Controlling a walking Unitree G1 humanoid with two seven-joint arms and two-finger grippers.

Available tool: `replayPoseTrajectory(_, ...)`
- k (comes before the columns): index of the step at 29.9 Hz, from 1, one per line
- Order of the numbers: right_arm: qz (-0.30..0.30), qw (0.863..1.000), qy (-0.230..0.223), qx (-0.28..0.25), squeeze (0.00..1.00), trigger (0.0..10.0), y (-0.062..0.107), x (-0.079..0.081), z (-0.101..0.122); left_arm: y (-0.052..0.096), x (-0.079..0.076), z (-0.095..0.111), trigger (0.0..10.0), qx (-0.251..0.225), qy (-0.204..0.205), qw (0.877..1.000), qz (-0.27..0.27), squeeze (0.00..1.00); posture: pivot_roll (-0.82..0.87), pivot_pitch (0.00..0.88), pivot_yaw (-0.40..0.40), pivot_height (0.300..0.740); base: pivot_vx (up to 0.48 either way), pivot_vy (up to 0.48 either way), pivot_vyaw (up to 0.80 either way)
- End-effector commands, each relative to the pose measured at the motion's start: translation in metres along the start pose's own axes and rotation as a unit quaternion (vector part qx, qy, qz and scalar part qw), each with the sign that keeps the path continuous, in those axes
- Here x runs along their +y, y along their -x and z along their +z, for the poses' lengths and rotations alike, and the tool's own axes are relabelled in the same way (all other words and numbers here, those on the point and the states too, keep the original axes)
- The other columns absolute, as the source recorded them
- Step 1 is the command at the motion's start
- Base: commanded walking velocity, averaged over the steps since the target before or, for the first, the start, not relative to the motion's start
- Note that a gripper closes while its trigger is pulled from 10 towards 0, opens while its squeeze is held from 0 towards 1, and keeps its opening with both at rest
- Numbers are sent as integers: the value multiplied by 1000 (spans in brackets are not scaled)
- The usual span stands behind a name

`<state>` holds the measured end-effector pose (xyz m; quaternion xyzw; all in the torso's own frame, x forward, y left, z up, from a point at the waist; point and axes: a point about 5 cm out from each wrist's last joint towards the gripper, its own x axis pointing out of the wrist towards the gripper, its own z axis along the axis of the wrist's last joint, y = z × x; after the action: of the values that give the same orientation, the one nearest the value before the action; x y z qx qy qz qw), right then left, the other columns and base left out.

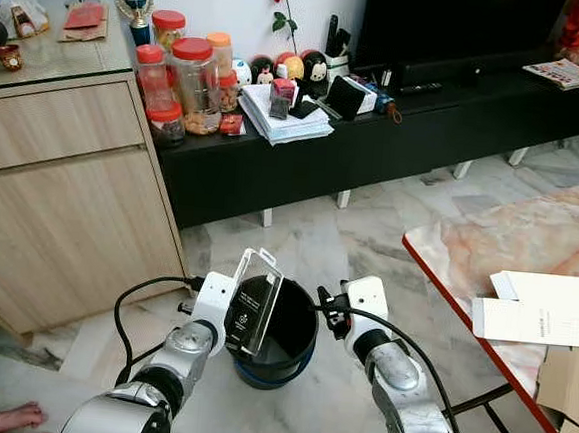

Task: Picking trash to rubbish bin

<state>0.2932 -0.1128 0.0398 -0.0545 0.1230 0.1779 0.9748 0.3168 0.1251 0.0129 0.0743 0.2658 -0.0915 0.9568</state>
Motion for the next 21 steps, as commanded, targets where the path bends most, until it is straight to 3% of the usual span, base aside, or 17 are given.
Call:
replayPoseTrajectory(1, 2, 1000, 0, -3, 0, 10000, -1, 1, 2, -1, 3, 4, 10000, -7, 0, 1000, 5, 0, 135, 45, 8, 740, 0, 0, 0)
replayPoseTrajectory(21, 8, 1000, 3, -2, 0, 10000, -1, 3, 2, 0, 4, 4, 10000, -9, 0, 1000, 10, 0, 135, 45, 7, 740, 0, 0, 0)
